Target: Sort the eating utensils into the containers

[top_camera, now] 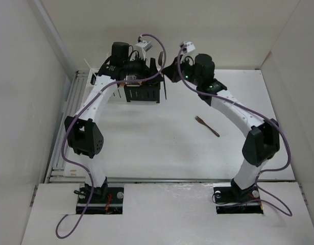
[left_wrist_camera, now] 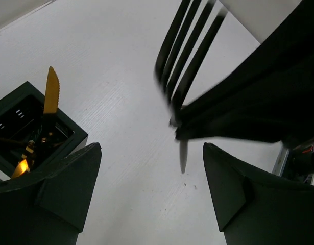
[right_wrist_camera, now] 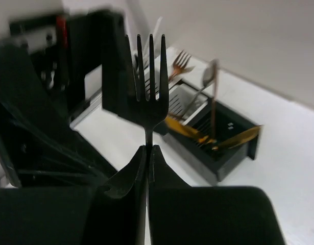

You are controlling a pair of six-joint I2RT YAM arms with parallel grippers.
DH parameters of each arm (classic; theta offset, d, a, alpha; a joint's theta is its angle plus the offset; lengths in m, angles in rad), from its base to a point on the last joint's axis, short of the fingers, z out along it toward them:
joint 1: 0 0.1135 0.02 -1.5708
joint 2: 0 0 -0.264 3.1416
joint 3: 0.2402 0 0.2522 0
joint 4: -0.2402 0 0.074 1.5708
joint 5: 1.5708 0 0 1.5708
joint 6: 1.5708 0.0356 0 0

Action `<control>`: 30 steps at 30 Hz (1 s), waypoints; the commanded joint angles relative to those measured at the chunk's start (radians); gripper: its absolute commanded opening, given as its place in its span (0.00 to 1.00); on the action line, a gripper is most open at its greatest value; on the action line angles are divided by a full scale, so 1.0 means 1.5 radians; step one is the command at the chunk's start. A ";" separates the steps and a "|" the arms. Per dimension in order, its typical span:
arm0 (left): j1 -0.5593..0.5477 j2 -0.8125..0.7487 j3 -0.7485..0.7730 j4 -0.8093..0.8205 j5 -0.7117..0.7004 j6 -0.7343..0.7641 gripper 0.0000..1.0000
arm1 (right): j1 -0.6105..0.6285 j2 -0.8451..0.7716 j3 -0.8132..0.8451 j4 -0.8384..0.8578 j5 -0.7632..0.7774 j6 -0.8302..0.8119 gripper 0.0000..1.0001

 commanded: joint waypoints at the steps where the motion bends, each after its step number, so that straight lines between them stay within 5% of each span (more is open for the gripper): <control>1: 0.022 -0.043 0.030 0.037 0.041 0.001 0.78 | 0.016 0.011 0.022 0.071 -0.037 -0.009 0.00; 15: 0.048 -0.049 0.027 0.063 0.097 -0.076 0.74 | 0.022 -0.021 -0.030 0.071 -0.016 0.005 0.00; 30: -0.004 -0.049 0.001 0.050 0.088 0.003 0.68 | 0.022 -0.011 0.013 0.138 0.023 0.117 0.00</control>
